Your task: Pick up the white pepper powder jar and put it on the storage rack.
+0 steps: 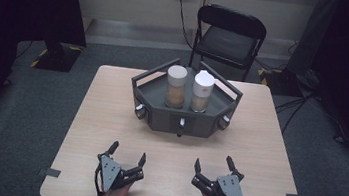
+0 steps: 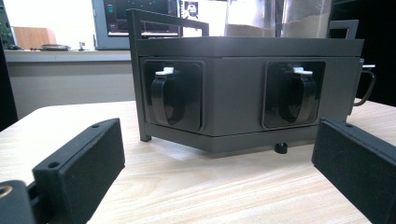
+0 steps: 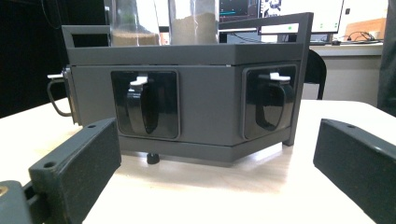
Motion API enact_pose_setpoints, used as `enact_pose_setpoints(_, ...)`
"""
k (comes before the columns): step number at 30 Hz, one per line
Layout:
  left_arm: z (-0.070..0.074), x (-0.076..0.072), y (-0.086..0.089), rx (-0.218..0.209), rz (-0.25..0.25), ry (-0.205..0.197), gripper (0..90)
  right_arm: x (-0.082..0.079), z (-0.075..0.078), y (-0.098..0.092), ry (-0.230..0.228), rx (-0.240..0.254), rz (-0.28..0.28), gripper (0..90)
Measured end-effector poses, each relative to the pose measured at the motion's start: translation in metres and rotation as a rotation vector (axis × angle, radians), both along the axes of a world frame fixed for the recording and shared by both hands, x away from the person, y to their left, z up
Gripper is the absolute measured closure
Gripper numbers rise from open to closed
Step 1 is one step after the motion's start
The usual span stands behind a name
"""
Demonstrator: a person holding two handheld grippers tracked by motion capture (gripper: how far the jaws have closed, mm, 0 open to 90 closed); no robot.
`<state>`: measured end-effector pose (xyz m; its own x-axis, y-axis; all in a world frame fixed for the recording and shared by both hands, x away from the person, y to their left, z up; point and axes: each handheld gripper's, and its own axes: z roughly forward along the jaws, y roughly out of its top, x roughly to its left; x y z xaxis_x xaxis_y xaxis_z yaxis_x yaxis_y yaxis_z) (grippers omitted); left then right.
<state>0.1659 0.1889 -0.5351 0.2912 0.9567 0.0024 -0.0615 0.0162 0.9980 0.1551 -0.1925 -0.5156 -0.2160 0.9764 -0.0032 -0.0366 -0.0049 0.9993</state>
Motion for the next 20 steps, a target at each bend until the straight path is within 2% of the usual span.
enact_pose_setpoints(20,0.0000,0.0000,0.0000,0.000,0.000,0.000,1.8,-0.0002,-0.0084,-0.0010,0.004,0.001,-0.004,0.0)
